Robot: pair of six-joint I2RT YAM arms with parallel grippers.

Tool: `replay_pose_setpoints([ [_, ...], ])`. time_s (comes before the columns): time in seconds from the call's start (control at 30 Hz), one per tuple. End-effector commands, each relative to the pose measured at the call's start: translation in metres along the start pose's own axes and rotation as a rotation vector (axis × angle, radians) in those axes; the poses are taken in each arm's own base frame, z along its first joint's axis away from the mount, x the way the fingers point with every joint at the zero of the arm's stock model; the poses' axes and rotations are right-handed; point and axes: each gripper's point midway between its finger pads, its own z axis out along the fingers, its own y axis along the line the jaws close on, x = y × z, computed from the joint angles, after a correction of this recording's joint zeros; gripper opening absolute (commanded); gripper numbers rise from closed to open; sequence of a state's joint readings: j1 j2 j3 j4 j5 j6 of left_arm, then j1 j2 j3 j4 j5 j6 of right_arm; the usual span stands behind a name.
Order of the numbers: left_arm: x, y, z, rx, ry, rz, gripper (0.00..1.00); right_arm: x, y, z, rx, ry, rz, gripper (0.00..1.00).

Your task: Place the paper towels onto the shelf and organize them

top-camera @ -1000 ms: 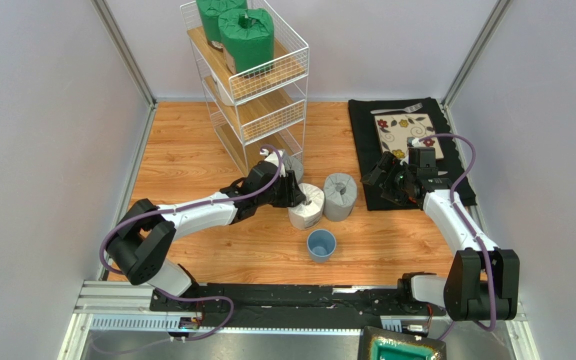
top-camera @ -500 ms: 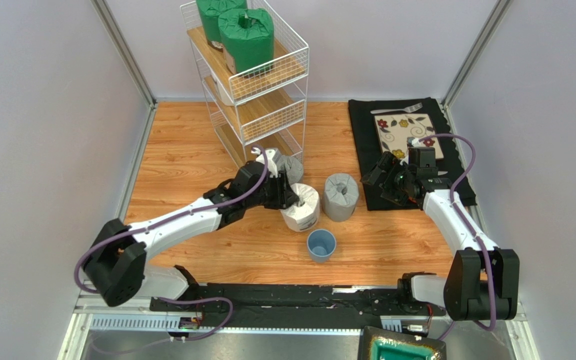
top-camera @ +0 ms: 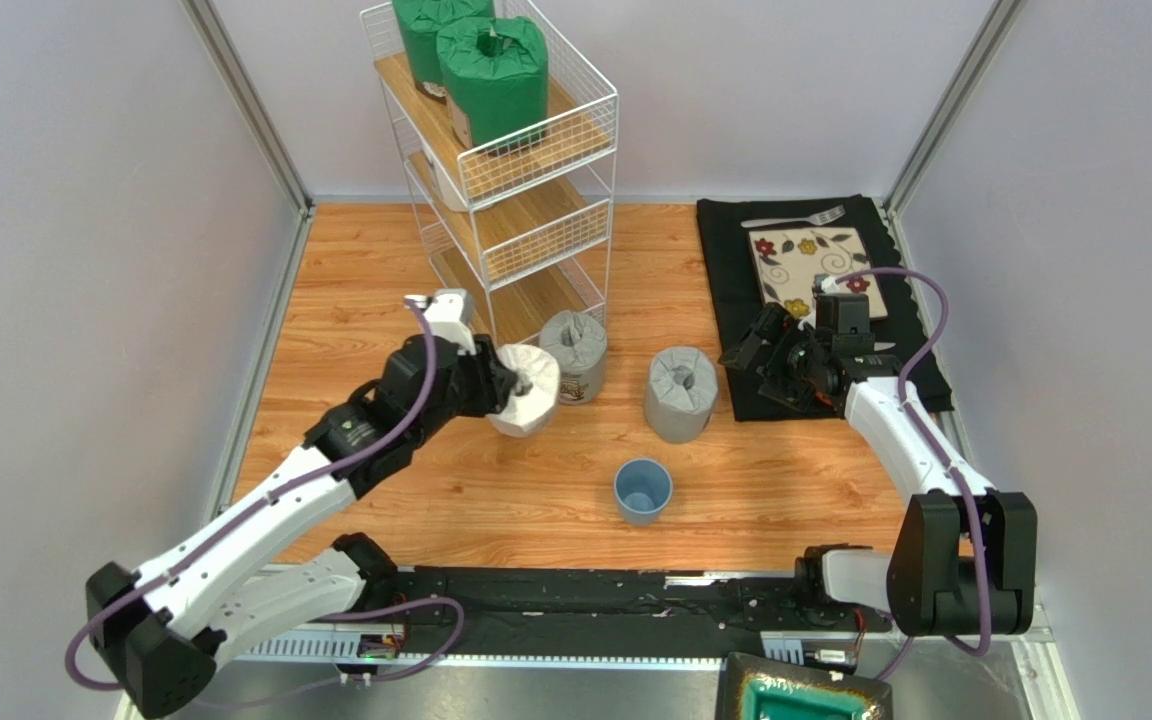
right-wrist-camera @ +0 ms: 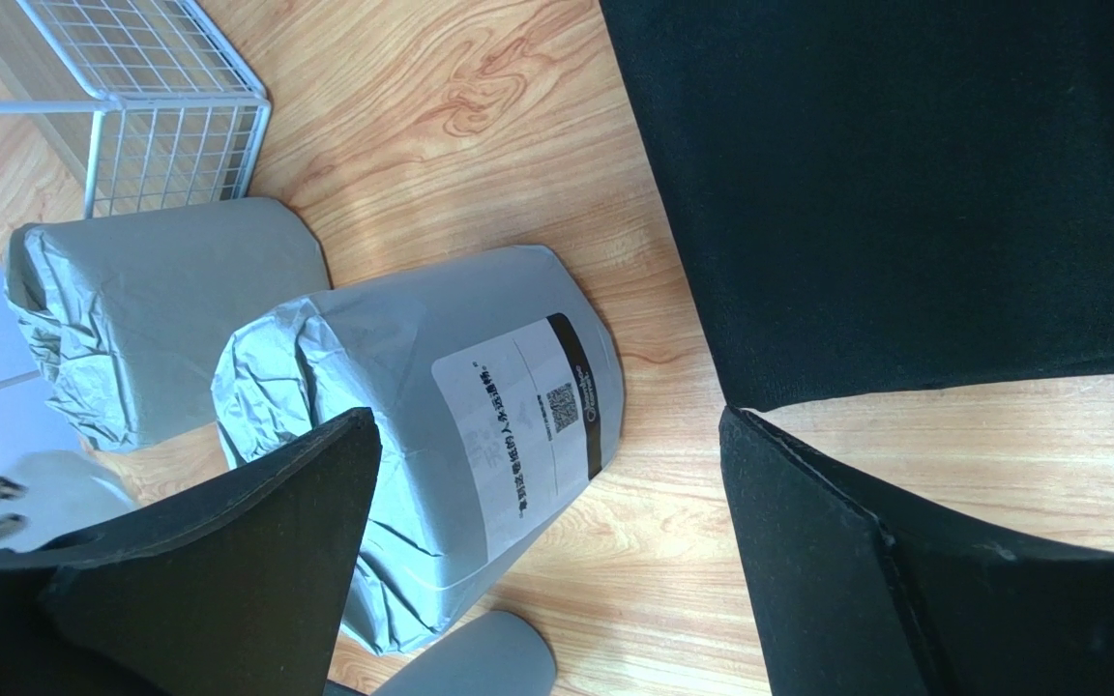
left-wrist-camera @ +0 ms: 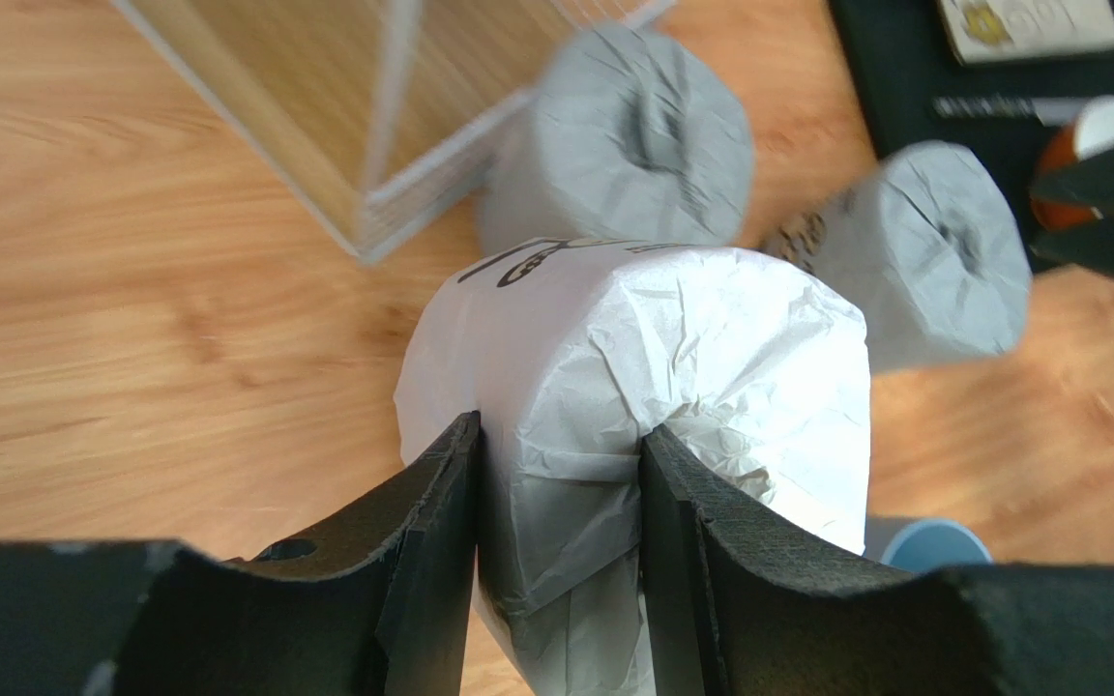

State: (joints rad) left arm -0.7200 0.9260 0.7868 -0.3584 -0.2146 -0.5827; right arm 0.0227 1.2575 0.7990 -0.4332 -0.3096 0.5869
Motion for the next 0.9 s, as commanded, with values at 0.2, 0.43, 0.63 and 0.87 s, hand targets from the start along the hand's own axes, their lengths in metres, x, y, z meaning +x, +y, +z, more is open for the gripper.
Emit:
replay_pose_setpoints([
  [0.2, -0.084, 0.086, -0.062, -0.318, -0.290, 0.026, 0.50, -0.009, 0.011, 0.000, -0.046, -0.024, 0.002, 0.90],
  [0.43, -0.142, 0.095, -0.077, -0.342, -0.377, 0.027, 0.51, -0.009, 0.011, -0.002, -0.045, -0.027, -0.001, 0.90],
  [0.63, -0.193, 0.098, -0.085, -0.341, -0.463, 0.024, 0.51, -0.009, 0.011, -0.004, -0.042, -0.029, -0.003, 0.90],
  [0.87, -0.233, 0.099, -0.073, -0.280, -0.507, -0.018, 0.49, -0.010, 0.010, -0.005, -0.037, -0.033, -0.006, 0.90],
])
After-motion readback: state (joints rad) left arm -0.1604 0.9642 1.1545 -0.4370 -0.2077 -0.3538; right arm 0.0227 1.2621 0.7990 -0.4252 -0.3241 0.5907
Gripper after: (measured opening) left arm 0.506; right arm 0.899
